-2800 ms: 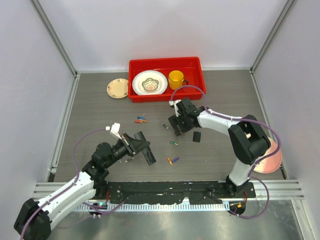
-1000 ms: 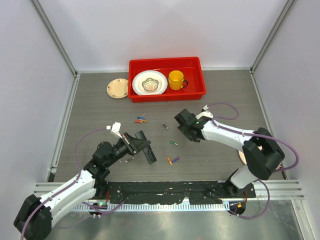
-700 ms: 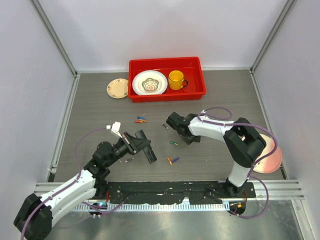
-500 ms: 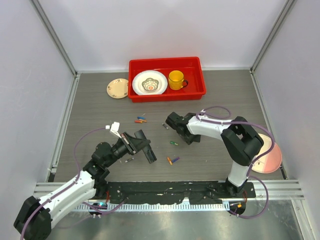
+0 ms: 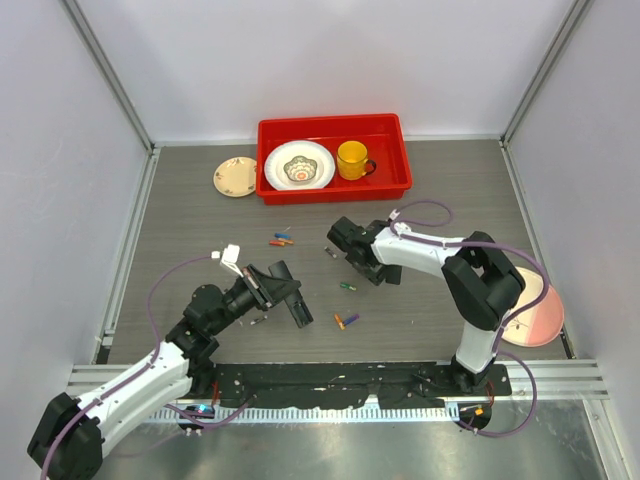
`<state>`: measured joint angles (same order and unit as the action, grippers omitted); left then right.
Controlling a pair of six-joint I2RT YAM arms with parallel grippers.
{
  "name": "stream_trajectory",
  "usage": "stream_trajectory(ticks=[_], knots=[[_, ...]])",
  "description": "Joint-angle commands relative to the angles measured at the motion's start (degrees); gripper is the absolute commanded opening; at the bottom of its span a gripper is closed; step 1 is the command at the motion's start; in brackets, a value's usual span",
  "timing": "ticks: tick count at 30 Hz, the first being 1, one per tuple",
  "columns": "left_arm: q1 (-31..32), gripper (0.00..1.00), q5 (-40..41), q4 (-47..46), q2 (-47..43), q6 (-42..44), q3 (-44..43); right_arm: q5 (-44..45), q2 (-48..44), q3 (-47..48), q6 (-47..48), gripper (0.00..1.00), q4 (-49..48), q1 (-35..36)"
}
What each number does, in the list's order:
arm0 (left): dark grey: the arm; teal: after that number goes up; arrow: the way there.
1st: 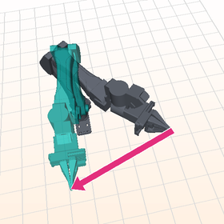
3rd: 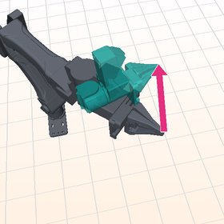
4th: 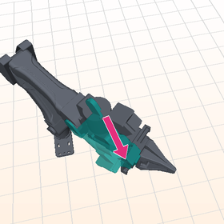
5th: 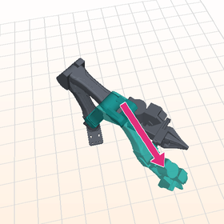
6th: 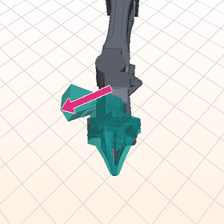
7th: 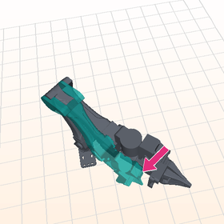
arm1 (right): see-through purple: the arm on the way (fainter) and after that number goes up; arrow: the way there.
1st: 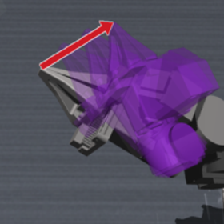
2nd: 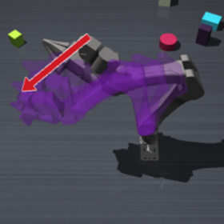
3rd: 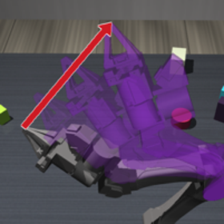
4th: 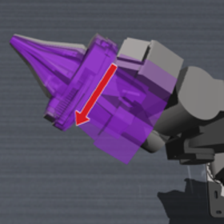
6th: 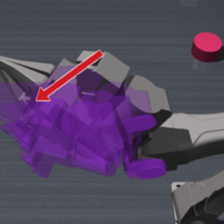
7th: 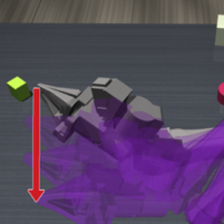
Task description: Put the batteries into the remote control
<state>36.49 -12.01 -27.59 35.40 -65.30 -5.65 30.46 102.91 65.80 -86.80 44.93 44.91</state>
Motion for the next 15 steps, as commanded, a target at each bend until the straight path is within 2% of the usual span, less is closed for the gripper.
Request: stream_trajectory(ticks=[1,6,9,10,11,13,14,15], knots=[[0.1,0.0,-0.4,-1.5,-0.1,0.8,-0.8,1.1,-3.1,3.3,5.1,0.66,-1.4,0.4],[0.1,0.0,-0.5,-1.4,-0.2,0.6,-0.9,3.4,-6.9,5.1,13.7,0.67,-1.8,0.3],[0.1,0.0,-0.2,-0.9,-0.9,0.7,-0.8,3.2,-10.7,3.2,35.1,0.65,-9.2,0.3],[0.1,0.0,0.0,-0.9,-0.9,0.7,-0.7,2.9,-11.8,2.3,46.6,0.64,-10.7,0.3],[0.1,0.0,0.1,-0.9,-1.2,0.7,-0.5,0.3,-14.1,-0.6,53.3,0.63,-12.7,0.1],[0.1,0.0,0.1,-0.9,-1.6,0.9,-0.2,-3.6,-17.2,-4.8,63.1,0.6,-19.9,-0.1],[0.1,0.0,0.2,-0.9,-1.6,0.9,-0.1,-4.6,-19.0,-7.9,69.3,0.58,-21.0,-1.0],[0.1,0.0,0.2,-1.1,-1.7,0.9,0.0,-8.5,-19.2,-8.8,71.2,0.57,-21.8,-2.1]])
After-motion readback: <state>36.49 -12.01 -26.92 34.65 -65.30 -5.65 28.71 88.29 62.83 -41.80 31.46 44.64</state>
